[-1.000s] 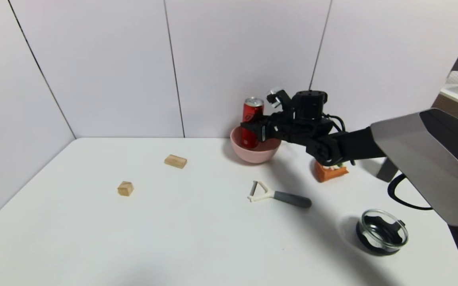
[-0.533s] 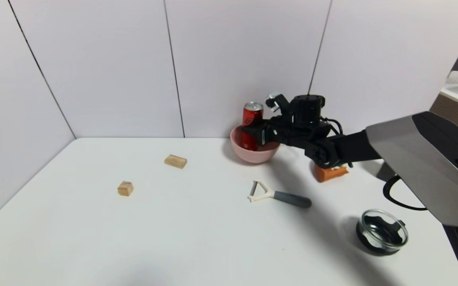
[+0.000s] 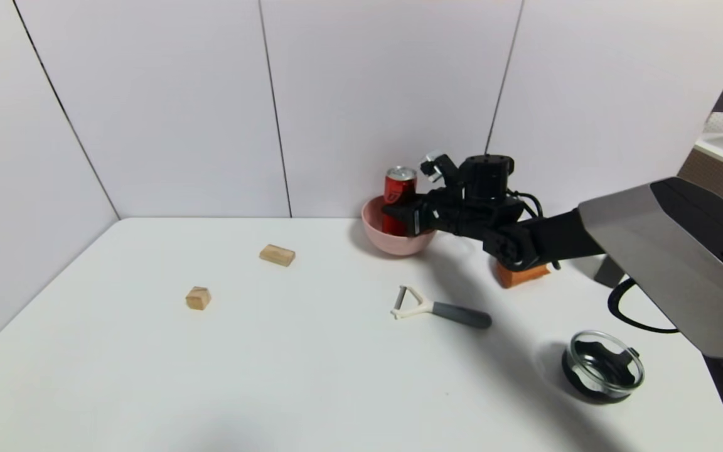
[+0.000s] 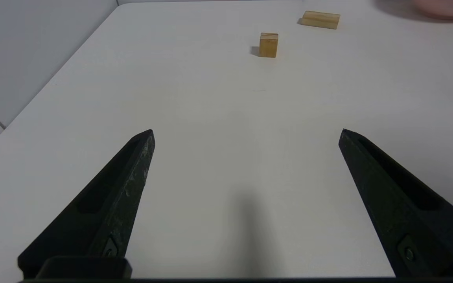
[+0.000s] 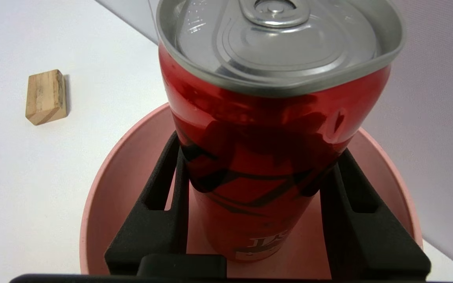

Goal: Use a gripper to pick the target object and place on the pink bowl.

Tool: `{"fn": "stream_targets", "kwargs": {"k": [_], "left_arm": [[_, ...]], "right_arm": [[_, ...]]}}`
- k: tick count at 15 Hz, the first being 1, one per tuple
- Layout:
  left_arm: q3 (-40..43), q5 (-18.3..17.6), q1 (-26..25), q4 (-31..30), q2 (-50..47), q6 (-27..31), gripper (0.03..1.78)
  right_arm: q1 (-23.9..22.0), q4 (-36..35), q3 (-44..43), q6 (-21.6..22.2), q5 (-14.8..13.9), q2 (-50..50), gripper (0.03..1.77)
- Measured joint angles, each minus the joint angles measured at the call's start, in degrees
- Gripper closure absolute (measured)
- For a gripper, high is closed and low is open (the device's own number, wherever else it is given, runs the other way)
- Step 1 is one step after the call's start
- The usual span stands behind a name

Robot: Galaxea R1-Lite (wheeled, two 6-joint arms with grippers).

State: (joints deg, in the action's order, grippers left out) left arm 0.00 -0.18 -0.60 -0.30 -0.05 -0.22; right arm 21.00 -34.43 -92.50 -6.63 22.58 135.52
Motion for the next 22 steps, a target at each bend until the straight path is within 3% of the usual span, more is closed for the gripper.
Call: {"fn": "stream_targets", "kwargs": {"k": [1,6,12,17,22], "left_arm": [[0.00,0.00,0.00,0.00,0.00,-0.02,0.12],[0.00,0.00,0.00,0.00,0.00,0.00,0.12],[0.00,-0.02,0.00,0.00,0.00,0.00,0.12],[0.00,0.00,0.00,-0.02,0.00,-0.02,0.12],[0.00,0.02,-0.02,-0.02,0.00,-0.02,0.12]], "right_arm": [[-0.04,-0.13,0.17,0.02,0.07,-0.05,0.90],[-0.06,0.06,0.46,0.11,0.13,-0.84,0.51],[-0.17,2.34,1.18,0.52,0.11,-4.68,0.29],[-2.16,19.66,5.05,0.49,0.07,-15.82,0.19],[-6.02,42.89,15.03,0.62,-0.10,-37.57,0.14]]}}
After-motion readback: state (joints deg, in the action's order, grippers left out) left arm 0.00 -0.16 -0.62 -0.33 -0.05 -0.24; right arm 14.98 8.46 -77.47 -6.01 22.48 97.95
